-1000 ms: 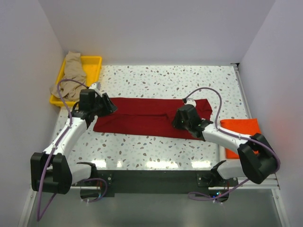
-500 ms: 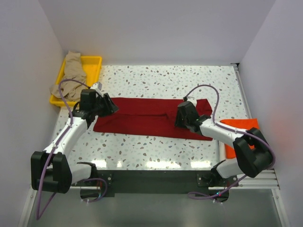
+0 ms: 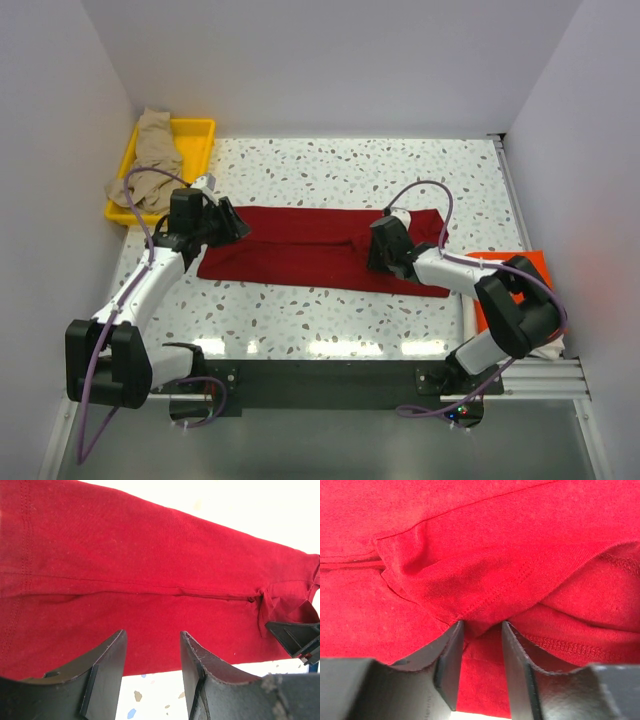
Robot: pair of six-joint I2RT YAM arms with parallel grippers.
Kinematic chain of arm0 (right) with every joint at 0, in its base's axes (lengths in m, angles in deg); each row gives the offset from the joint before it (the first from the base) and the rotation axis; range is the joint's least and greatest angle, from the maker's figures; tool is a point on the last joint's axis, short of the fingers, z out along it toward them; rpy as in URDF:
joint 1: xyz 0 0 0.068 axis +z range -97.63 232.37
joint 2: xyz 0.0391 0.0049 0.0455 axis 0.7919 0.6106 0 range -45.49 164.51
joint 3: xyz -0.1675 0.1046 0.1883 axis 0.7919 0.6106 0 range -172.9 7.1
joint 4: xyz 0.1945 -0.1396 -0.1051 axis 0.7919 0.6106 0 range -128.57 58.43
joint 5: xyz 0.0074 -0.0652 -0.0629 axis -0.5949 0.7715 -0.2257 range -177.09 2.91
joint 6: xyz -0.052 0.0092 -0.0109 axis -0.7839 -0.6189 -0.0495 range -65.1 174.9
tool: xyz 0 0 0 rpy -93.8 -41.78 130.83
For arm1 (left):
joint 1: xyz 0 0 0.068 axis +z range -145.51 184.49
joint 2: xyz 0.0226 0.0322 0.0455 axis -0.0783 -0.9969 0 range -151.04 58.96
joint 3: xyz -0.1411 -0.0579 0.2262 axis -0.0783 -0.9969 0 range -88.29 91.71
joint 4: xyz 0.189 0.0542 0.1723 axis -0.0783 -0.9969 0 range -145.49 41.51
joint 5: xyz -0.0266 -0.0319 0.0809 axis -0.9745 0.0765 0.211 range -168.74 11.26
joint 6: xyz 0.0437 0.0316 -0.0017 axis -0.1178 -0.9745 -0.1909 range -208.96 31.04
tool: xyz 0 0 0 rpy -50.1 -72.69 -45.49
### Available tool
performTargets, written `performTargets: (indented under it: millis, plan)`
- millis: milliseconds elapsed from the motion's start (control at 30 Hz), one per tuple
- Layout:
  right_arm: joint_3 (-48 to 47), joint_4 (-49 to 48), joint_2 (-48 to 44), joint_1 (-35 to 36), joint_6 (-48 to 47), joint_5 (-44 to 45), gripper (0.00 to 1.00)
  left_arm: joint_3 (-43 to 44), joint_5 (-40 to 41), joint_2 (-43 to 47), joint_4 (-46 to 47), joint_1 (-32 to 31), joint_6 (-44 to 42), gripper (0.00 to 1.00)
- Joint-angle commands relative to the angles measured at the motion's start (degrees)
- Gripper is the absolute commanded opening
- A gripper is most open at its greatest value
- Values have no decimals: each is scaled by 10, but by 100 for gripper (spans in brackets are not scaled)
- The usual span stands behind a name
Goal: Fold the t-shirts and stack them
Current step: Fold the tshirt
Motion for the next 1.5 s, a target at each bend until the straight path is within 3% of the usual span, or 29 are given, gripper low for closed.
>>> performTargets:
  millis: [0, 133, 400, 1000, 1467]
  plan:
    - [-12, -37, 0, 1, 1, 9, 38, -3, -11, -3, 19, -3, -7, 51]
    - [-12, -37, -8, 2, 4, 2, 23, -3, -11, -5, 19, -4, -7, 51]
    - [-11, -33, -26, 7, 6, -13, 8, -6, -10, -5, 18, -3, -6, 51]
    - [-26, -24, -21, 74, 32, -4, 3, -7, -9, -8, 18, -5, -5, 51]
    - [-62, 6, -16, 84, 46, -5, 7, -13, -11, -7, 19, -5, 3, 51]
